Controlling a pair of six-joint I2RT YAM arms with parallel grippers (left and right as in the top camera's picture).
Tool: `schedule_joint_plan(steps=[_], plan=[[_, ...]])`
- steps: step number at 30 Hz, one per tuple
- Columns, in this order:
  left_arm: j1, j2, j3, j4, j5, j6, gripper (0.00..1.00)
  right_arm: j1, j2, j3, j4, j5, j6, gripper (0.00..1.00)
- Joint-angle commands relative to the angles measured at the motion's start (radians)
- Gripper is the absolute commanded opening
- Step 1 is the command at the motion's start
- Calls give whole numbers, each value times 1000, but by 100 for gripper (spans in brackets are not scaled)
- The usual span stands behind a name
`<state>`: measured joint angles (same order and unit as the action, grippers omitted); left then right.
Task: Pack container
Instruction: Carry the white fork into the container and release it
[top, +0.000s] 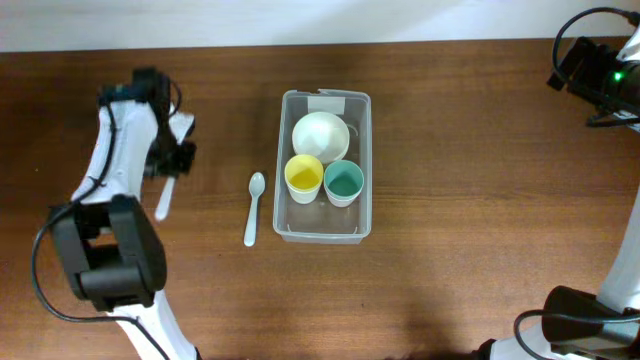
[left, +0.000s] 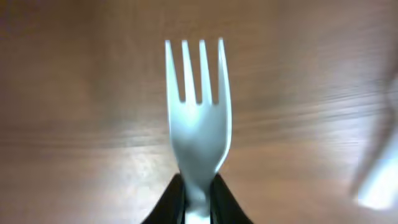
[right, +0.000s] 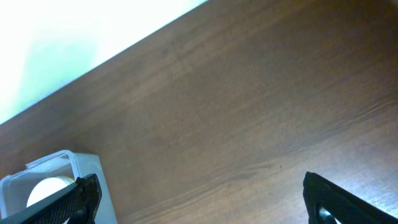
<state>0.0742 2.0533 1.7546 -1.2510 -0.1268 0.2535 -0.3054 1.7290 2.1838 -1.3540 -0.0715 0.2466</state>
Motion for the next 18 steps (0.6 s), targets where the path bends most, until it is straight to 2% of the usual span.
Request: schedule_joint_plan(steps=[1,5,10,12,15,18], plan=[[-99,-14,224,-120,118,-106,2,-3,-4,2,3,5,-3,99],[-228,-14,374,-216,227,-111,2,-3,-4,2,3,5,-3,99],[-387,-15,402,-236,217,-110,2,-3,-4,2,3,5,-3,99],[-456,-15,402,-251,217,-74,2,-3,-4,2,3,5,-3,99],[-523,-15,402,-269,217,56,2,-3,-4,2,3,5,-3,99],[-602,-15,402,-323,217,304,2,-3,-4,2,3,5,-3,99]])
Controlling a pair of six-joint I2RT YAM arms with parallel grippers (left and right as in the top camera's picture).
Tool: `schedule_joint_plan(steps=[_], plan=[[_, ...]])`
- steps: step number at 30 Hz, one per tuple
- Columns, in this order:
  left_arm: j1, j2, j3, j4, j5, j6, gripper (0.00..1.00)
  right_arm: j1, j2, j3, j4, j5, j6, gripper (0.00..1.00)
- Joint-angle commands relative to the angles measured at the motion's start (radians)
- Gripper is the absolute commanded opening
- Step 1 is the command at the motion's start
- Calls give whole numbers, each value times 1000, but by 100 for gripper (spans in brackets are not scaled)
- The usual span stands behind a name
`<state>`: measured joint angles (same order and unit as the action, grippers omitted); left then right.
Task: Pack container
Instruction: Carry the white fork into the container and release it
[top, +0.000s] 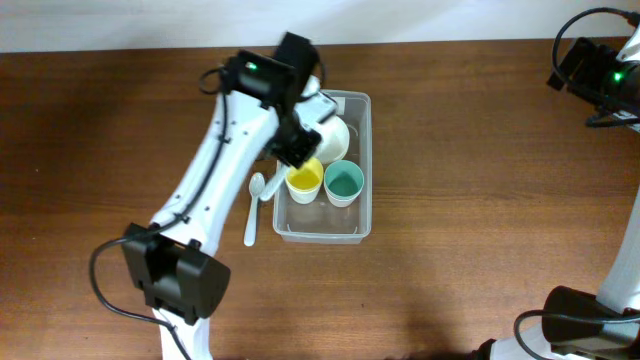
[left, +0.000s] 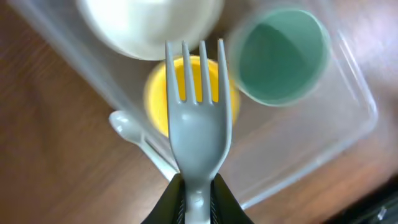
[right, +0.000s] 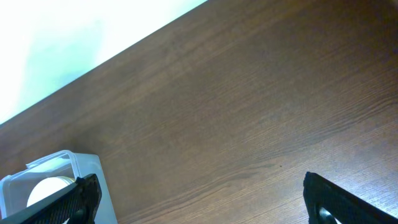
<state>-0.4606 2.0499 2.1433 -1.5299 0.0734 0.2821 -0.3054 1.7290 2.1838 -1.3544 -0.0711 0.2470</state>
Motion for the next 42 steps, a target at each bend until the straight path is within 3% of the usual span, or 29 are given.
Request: schedule_joint_plan(steps=[1,6,10,18,24,25,26,32,36,42], plan=[[-92,-12,13,-67,17,352,2,-3,-4,2,4,5,-4,99],[-179,-12,-1,-108,18,655,2,-3,-4,2,4,5,-4,99],[-212,3,-5,-86,56,764,2,-3,-4,2,4,5,-4,99],[-218,38,-169,27,69,768,11,-3,-4,2,4,5,-4,99],[-218,64,-225,57,50,767,29,-3,-4,2,4,5,-4,99],[-217,61,-222,52,27,764,41,-3,-4,2,4,5,-4,99],[-220,56,-207,37,-19,738,100,-3,-4,2,4,5,-4,99],[-215,-10,-48,-6,-164,473,100,-3,-4,2,4,5,-4,99],[-165,-153,3,-70,-254,304,100,-3,-4,2,4,5,-4,99],[35,-335,2,-135,-169,67,100,-3,-4,2,4,5,-4,99]])
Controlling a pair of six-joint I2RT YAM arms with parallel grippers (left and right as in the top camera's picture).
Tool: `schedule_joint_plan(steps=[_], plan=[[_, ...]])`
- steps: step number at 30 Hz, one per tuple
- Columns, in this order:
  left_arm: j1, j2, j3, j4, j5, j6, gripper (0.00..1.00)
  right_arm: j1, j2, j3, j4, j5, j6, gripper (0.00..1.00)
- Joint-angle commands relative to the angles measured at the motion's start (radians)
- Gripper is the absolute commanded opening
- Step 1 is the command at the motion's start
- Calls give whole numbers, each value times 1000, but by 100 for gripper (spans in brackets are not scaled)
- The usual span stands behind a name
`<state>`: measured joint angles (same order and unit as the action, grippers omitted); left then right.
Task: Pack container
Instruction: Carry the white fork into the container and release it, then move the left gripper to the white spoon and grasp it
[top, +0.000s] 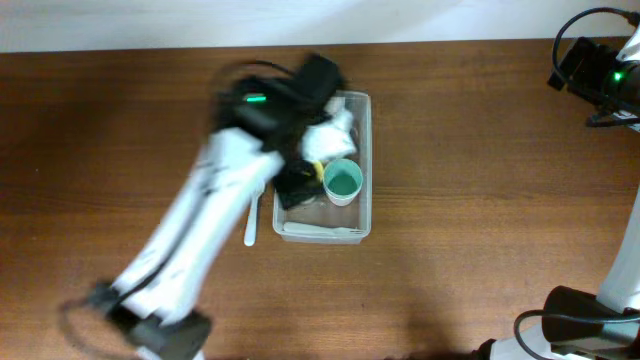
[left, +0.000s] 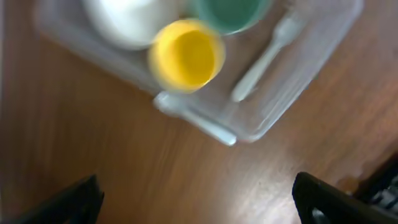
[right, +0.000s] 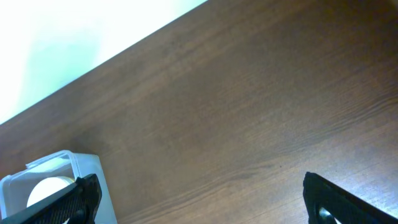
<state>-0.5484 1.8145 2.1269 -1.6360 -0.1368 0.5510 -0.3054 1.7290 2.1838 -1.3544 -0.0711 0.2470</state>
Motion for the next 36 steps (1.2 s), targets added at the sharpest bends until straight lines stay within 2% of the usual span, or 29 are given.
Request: schedule_joint_plan(steps=[1,3,5,9,11,13,15,22,24,25,27,31,36], plan=[[161,-110,18,-41,76,-222,100,-3,-4,2,4,5,-4,99],[284,-124,-4,-51,159,-278,100,-3,-4,2,4,5,-4,99],[356,-122,-43,-35,215,-278,100,-3,-4,2,4,5,-4,99],[456,-121,-201,143,494,-262,100,-3,-4,2,4,5,-4,99],[477,-116,-282,220,436,-290,100,-3,-4,2,4,5,-4,99],[499,-101,-383,305,257,-467,99,-3,-4,2,4,5,-4,99],[508,-68,-489,378,211,-520,98,-3,-4,2,4,5,-4,99],[454,59,-649,581,193,-510,94,-3,-4,2,4,5,-4,99],[424,117,-669,630,192,-497,90,-3,-4,2,4,5,-4,98],[414,140,-671,639,192,-496,89,-3,-4,2,4,5,-4,99],[398,192,-671,658,190,-498,80,-3,-4,2,4,5,-4,99],[389,255,-671,683,192,-518,72,-3,-4,2,4,5,-4,99],[383,284,-676,649,193,-525,70,-3,-4,2,4,5,-4,99]])
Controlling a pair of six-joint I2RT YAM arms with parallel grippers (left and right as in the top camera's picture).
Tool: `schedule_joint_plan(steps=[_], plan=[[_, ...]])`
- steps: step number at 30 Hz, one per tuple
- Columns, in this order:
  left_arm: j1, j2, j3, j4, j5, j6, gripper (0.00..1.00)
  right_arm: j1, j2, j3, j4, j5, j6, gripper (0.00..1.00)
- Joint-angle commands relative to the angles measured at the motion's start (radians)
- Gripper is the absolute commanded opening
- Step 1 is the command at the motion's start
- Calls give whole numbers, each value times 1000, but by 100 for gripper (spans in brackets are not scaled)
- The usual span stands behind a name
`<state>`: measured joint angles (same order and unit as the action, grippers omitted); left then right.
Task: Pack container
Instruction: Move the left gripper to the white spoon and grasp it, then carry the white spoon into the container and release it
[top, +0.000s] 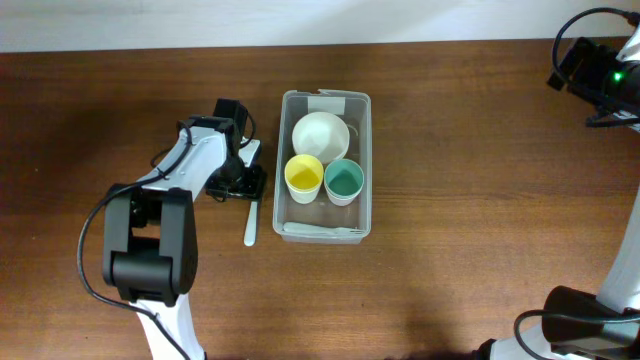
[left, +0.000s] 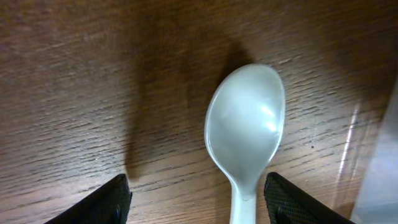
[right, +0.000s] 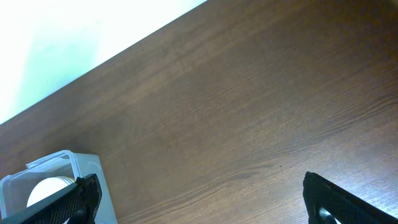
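Note:
A white plastic spoon lies on the wooden table just left of the clear container, its handle pointing toward the front edge. My left gripper is open and low over the spoon, one finger on each side of its neck; overhead the left gripper covers the spoon's bowl. The container holds a white bowl, a yellow cup, a teal cup and a white fork along its near end. My right gripper is open and empty at the far right.
The right arm hangs near the table's back right corner, far from the container. A corner of the container shows at the lower left of the right wrist view. Bare wood surrounds the container.
My left gripper was open above the container, where the fork lay. It is now down at the table left of the container, open around the spoon. The right arm has not moved.
My left gripper was shut on the fork at the table's left side. Then it held the fork over the cups in the container. After that the fork lay in the container's near end with the gripper open. Now the gripper straddles the spoon.

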<state>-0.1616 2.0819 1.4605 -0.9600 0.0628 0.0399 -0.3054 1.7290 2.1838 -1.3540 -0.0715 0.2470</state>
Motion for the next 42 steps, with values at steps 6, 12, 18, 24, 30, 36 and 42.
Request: schedule_joint_plan(steps=[6,12,18,24,30,36,42], plan=[[-43,17,-61,-12,-8,-14,56,-3,-4,2,3,5,-4,99],[-44,17,-67,-1,-12,-66,25,-3,-4,2,3,5,-4,99],[-24,17,-67,-2,-6,-110,19,-3,-4,2,3,5,-4,99],[9,13,-66,-13,-7,-134,8,-3,-4,2,3,5,-4,99],[49,-88,34,-111,-12,-93,7,-3,-4,2,3,5,-4,99],[3,-314,293,-253,-37,90,7,-3,-4,2,3,5,-4,99],[-208,-489,331,-230,-36,522,1,-3,-4,2,3,5,-4,99]])
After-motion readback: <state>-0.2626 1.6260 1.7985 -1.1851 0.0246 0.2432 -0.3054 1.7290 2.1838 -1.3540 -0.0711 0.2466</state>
